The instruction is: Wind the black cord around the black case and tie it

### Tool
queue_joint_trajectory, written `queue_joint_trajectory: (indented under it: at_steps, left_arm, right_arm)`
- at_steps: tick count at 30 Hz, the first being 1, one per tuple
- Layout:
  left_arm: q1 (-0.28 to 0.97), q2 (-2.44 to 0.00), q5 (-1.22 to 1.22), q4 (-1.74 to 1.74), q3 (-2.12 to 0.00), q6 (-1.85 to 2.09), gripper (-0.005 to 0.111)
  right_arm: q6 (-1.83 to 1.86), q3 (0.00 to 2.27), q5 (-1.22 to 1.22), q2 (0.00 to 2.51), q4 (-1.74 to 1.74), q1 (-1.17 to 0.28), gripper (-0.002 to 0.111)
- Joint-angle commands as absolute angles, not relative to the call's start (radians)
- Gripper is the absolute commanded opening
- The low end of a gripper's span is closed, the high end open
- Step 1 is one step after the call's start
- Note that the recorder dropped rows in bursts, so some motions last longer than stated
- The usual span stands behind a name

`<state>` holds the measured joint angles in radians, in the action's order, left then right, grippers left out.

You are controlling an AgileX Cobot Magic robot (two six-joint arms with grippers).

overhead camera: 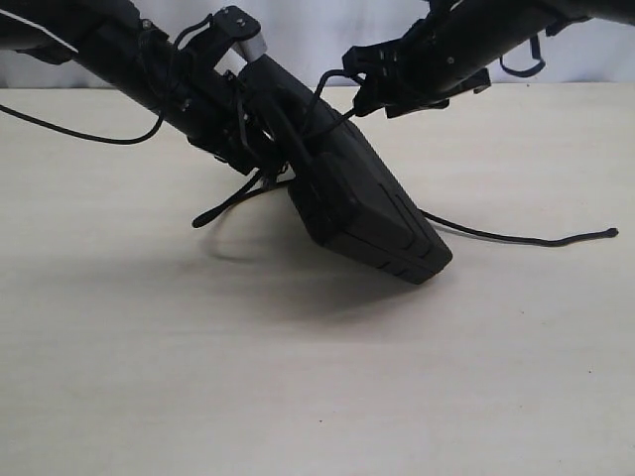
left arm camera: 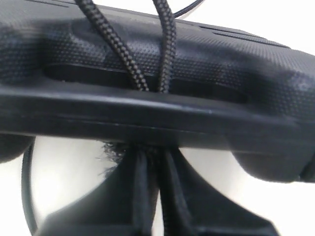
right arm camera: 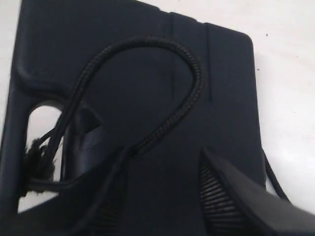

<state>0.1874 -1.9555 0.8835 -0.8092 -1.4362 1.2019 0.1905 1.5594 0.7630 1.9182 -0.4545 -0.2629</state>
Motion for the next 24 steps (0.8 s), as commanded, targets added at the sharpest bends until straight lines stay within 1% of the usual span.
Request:
queue_joint_trajectory:
  at_steps: [1, 12, 24]
  left_arm:
    - [0.186, -1.951, 0.878, -0.830, -1.443, 1.204, 0.000]
    - [0.186, -1.951, 0.880, -0.832, -1.443, 1.204, 0.000]
    - [0.186, -1.951, 0.880, -0.832, -1.443, 1.204, 0.000]
  right_arm:
    - [0.198, 1.570, 0.670, 1.965, -0.517, -0.258, 0.043]
    - [0.360, 1.570, 0.641, 1.988, -0.846, -0.258, 0.042]
    - [0.381, 1.541, 0.646, 2.031, -0.800, -0.258, 0.042]
